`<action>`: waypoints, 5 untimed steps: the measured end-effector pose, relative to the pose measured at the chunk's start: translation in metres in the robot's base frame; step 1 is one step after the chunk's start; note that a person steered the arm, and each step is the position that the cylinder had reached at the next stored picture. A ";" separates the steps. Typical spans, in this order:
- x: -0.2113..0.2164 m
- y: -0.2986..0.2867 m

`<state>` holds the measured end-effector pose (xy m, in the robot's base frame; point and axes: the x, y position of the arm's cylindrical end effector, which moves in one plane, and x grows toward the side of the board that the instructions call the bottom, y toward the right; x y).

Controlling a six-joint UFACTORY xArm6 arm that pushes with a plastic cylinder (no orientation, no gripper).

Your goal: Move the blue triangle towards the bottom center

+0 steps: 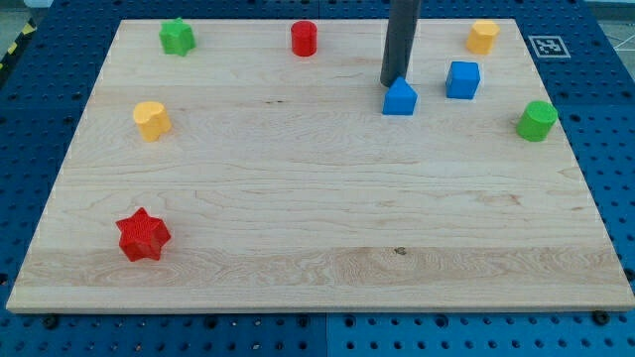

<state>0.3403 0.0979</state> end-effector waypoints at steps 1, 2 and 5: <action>0.044 0.000; 0.077 0.000; 0.074 0.065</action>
<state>0.4140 0.1629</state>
